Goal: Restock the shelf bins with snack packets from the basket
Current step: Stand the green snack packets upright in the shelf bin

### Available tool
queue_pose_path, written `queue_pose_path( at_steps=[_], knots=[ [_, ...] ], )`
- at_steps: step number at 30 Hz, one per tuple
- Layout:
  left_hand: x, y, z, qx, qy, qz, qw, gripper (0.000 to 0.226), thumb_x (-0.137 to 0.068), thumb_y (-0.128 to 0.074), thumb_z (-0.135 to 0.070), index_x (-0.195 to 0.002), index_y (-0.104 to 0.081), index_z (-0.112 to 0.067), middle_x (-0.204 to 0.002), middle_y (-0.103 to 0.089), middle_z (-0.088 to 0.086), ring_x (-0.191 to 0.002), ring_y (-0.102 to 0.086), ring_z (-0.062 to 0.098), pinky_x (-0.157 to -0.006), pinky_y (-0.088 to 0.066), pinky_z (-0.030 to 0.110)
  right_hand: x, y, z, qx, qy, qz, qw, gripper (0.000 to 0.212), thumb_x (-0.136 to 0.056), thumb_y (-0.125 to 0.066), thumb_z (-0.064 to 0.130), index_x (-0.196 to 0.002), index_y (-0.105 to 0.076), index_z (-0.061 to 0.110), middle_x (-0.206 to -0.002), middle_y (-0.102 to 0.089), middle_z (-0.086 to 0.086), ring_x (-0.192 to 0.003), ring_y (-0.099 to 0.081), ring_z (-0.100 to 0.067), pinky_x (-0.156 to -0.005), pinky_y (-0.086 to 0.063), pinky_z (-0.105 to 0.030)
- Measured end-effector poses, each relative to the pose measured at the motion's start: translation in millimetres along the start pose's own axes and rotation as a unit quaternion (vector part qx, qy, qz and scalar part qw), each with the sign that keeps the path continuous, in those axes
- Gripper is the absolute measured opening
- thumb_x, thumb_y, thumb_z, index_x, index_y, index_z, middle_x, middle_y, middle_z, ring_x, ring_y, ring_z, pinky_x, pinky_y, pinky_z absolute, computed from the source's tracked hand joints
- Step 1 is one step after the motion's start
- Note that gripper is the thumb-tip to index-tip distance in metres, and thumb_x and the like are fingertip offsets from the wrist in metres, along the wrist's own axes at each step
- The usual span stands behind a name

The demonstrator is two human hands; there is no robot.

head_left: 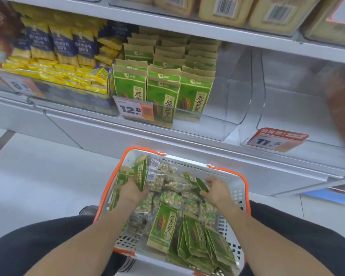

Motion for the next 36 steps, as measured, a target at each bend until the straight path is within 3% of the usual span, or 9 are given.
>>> queue_pose_path(
  at_steps=[4, 9, 13, 17, 21, 24, 27, 30, 36],
  knots=[
    [-5, -6, 1, 0.010, 0.013, -0.029, 0.999, 0.053, -0.082, -0.080, -0.025, -0.123, -0.054, -0.004, -0.089, -0.054, -0.002, -0.081, -0.054, 0.017, -0.070, -0.046, 0.026, -11, -14, 0, -0.009, -0.019, 0.007, 1.000, 0.054, -0.084, -0.078, 0.033, -0.131, -0.057, 0.018, -0.122, -0.069, 0.000, -0.108, -0.066, -0.018, -0.096, -0.052, -0.031],
    [-7, -4, 7, 0.001, -0.006, -0.048, 0.999, 0.030, -0.079, -0.080, -0.019, -0.102, -0.064, -0.009, -0.082, -0.064, -0.003, -0.068, -0.055, 0.011, -0.051, -0.039, 0.018, -22, -18, 12, -0.016, -0.005, -0.012, 1.000, 0.053, -0.084, -0.078, 0.031, -0.131, -0.057, 0.022, -0.120, -0.068, 0.002, -0.109, -0.064, -0.019, -0.095, -0.050, -0.031],
    [4, 7, 7, 0.008, -0.019, -0.050, 0.999, 0.028, -0.080, -0.077, -0.023, -0.103, -0.068, -0.009, -0.096, -0.073, 0.003, -0.077, -0.062, 0.015, -0.062, -0.049, 0.023, -30, -22, 17, 0.019, -0.009, -0.002, 1.000, 0.033, -0.084, -0.078, 0.033, -0.110, -0.064, 0.017, -0.101, -0.070, -0.001, -0.095, -0.066, -0.021, -0.088, -0.055, -0.037],
    [21, 5, 3, 0.011, -0.043, -0.030, 0.999, 0.025, -0.084, -0.074, -0.026, -0.103, -0.073, -0.009, -0.092, -0.075, 0.001, -0.079, -0.070, 0.014, -0.068, -0.059, 0.026, -22, -18, 20, 0.047, 0.004, -0.004, 0.999, 0.022, -0.090, -0.072, 0.028, -0.093, -0.051, 0.021, -0.086, -0.062, 0.001, -0.082, -0.059, -0.019, -0.078, -0.051, -0.031],
    [35, 11, -6, 0.067, -0.039, -0.035, 0.996, 0.020, -0.088, -0.069, -0.018, -0.099, -0.073, -0.002, -0.097, -0.075, 0.006, -0.081, -0.066, 0.016, -0.064, -0.049, 0.012, -9, 1, 21, 0.043, 0.020, -0.030, 0.998, 0.016, -0.095, -0.064, 0.024, -0.107, -0.056, 0.018, -0.096, -0.066, -0.002, -0.091, -0.063, -0.023, -0.076, -0.047, -0.030],
    [44, 21, -18, 0.106, -0.048, -0.041, 0.992, 0.014, -0.088, -0.066, -0.016, -0.084, -0.072, -0.004, -0.088, -0.075, 0.006, -0.080, -0.068, 0.020, -0.074, -0.054, 0.026, 6, 24, 33, 0.008, 0.057, -0.066, 0.996, 0.023, -0.094, -0.064, 0.025, -0.115, -0.057, 0.016, -0.101, -0.070, -0.004, -0.098, -0.066, -0.026, -0.079, -0.052, -0.033],
    [49, 33, -36, 0.198, -0.051, 0.015, 0.979, 0.013, -0.091, -0.064, -0.009, -0.080, -0.069, -0.005, -0.082, -0.074, 0.010, -0.072, -0.072, 0.023, -0.074, -0.062, 0.040, 29, 53, 60, -0.022, 0.130, -0.093, 0.987, 0.023, -0.092, -0.067, 0.027, -0.111, -0.058, 0.019, -0.099, -0.069, -0.002, -0.093, -0.066, -0.024, -0.072, -0.049, -0.030],
    [62, 61, -66, 0.288, -0.040, 0.118, 0.950, 0.017, -0.095, -0.057, 0.000, -0.079, -0.064, 0.000, -0.085, -0.072, 0.023, -0.071, -0.074, 0.027, -0.073, -0.062, 0.040, 62, 90, 93, -0.032, 0.239, -0.142, 0.960, 0.023, -0.090, -0.069, 0.029, -0.109, -0.061, 0.022, -0.100, -0.068, 0.003, -0.092, -0.064, -0.019, -0.076, -0.051, -0.031],
    [102, 126, -123, 0.307, -0.135, 0.279, 0.900, 0.021, -0.101, -0.050, -0.008, -0.108, -0.062, 0.008, -0.108, -0.070, 0.027, -0.102, -0.070, 0.035, -0.088, -0.058, 0.042, 119, 156, 123, -0.056, 0.448, -0.251, 0.856, 0.026, -0.079, -0.080, 0.010, -0.100, -0.065, 0.015, -0.100, -0.067, 0.001, -0.092, -0.063, -0.019, -0.082, -0.054, -0.039]
  ],
)
Point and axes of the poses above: each hand's wrist, its own x-axis away from the middle knuckle, its own y-axis out of the back of the hand, z = x × y, the point moved 5 cm from there along -x, towards the middle knuckle
